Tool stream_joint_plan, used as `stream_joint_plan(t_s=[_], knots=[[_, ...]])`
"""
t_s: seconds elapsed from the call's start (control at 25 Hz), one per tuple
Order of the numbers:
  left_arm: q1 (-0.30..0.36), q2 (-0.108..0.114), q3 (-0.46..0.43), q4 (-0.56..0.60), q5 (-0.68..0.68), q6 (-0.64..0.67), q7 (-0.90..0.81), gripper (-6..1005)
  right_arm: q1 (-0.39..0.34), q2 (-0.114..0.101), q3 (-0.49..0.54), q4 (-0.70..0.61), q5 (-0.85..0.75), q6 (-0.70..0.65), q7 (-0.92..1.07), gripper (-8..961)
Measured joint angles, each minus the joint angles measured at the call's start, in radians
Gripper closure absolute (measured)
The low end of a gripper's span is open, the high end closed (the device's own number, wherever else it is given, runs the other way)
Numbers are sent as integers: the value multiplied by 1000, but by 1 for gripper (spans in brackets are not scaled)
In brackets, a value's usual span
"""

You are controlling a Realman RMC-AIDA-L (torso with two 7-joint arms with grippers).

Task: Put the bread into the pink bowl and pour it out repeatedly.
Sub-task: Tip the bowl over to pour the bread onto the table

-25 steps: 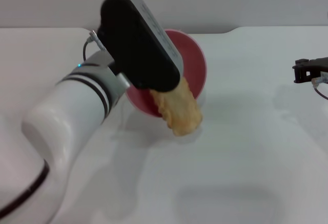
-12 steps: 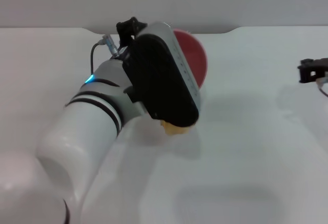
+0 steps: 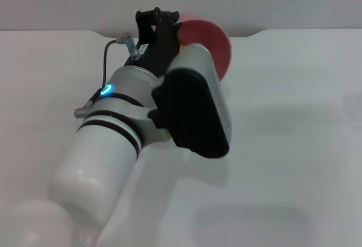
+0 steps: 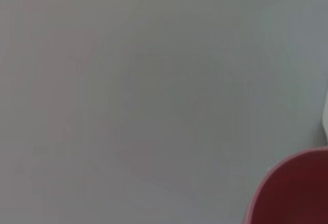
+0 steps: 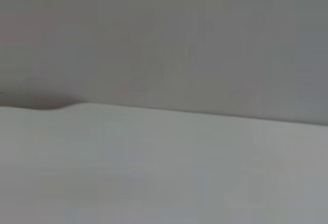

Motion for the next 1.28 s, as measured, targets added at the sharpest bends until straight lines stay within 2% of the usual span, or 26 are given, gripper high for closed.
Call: stream_joint_plan(t_s=[0.12, 0.2, 0.36, 0.52, 0.64, 0.76, 0.96, 1.04, 1.28], knots=[[-1, -1, 35, -37, 150, -5, -86, 952, -6, 0, 19, 11, 0, -3, -15, 953], [0, -1, 38, -40, 171, -7, -103, 952, -6, 0, 21, 19, -1, -3, -16, 953], [4, -1, 64, -70, 319, -23, -218, 952, -4, 0, 20, 29, -1, -3, -17, 953], [0, -2, 107, -114, 453, -97, -344, 952, 1, -1, 15, 32, -1, 1, -17, 953], [0, -2, 107, -114, 453, -97, -344, 952, 4, -2, 12, 33, -1, 3, -18, 953], [5, -2, 135, -131, 535, -135, -399, 952, 6, -3, 10, 33, -1, 5, -18, 953], [5, -1, 141, -133, 551, -143, -401, 952, 7, -3, 8, 33, -1, 5, -19, 953], [-1, 0, 155, -167, 602, -141, -411, 952, 7, -3, 6, 33, -1, 5, -19, 953], [-4, -1, 145, -166, 578, -90, -416, 952, 7, -3, 0, 35, -1, 5, -19, 952]])
